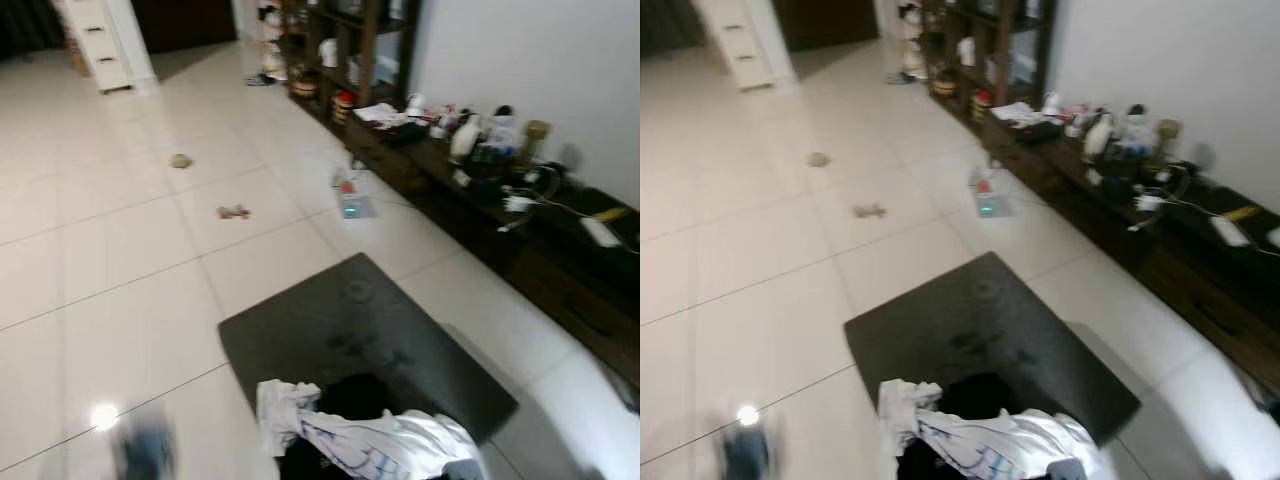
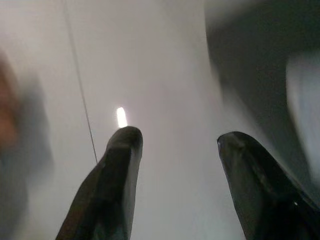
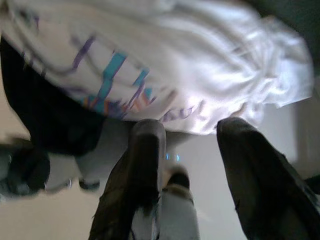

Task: Hang hanger

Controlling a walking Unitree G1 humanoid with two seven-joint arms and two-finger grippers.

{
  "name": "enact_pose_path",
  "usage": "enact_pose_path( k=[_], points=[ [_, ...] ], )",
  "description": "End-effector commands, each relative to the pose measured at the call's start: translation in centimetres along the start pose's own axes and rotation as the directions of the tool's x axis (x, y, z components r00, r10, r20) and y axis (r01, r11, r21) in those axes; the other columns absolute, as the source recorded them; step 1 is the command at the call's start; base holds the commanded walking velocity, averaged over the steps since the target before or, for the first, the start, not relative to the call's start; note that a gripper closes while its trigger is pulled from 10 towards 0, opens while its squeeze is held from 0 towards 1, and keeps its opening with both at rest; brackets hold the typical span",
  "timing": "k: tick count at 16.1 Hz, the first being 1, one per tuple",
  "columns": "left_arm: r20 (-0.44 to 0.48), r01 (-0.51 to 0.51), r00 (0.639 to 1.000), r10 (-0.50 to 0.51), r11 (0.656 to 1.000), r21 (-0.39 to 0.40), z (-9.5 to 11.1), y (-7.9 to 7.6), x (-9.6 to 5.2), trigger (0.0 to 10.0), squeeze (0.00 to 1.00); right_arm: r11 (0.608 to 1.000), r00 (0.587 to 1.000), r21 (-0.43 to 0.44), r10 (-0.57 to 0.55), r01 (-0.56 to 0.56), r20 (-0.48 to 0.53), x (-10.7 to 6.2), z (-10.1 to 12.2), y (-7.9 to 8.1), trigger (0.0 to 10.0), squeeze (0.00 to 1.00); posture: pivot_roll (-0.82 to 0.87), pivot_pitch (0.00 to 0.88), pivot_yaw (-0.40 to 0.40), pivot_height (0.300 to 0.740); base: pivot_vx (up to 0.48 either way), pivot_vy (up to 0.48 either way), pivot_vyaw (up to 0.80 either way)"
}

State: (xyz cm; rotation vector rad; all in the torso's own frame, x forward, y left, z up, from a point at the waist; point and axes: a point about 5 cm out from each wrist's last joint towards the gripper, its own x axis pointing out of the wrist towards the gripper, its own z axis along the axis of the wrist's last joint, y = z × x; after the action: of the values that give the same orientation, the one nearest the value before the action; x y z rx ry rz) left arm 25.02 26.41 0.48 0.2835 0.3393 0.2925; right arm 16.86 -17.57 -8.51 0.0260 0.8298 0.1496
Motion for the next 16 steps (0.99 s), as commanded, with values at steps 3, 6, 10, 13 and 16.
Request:
enact_pose_path(
  k=[3, 6, 10, 13, 16],
  points=[
    [0.324, 0.030, 0.945, -0.031, 1.000, 0.008, 5.2, -0.5, -1.6, 10.0, 0.00, 0.999, 0.936, -0.005, 0.048, -0.050, 0.349, 1.6, 12.2, -0.7, 10.0, 0.00, 0.00, 0.099, -0.027, 0.740, 0.000, 0.000, 0.00],
    [0.371, 0.083, 0.925, -0.082, 0.996, 0.014, 6.1, -1.7, -5.0, 10.0, 0.00, 0.999, 0.912, 0.022, 0.013, -0.024, 0.409, 1.3, 12.7, -1.0, 10.0, 0.00, 0.01, 0.100, -0.037, 0.740, 0.000, 0.000, 0.00],
    [0.344, 0.094, 0.935, -0.091, 0.996, 0.006, 5.8, -2.5, -6.5, 10.0, 0.00, 0.998, 0.914, -0.056, 0.059, -0.040, 0.402, 1.4, 12.9, -0.3, 10.0, 0.00, 0.02, 0.103, -0.038, 0.740, 0.000, 0.000, 0.55],
    [0.341, 0.102, 0.934, -0.104, 0.994, 0.022, 6.4, -2.4, -6.3, 10.0, 0.00, 0.998, 0.915, -0.038, 0.061, -0.050, 0.398, 1.4, 12.6, -0.1, 10.0, 0.00, 0.01, 0.105, -0.034, 0.740, 0.000, 0.000, 0.80],
    [0.329, 0.116, 0.936, -0.122, 0.993, 0.037, 6.9, -2.8, -6.7, 10.0, 0.00, 0.997, 0.932, -0.022, 0.077, -0.074, 0.355, 1.4, 11.6, -0.1, 10.0, 0.00, 0.01, 0.108, -0.034, 0.740, 0.000, 0.000, 0.44]
  ],
)
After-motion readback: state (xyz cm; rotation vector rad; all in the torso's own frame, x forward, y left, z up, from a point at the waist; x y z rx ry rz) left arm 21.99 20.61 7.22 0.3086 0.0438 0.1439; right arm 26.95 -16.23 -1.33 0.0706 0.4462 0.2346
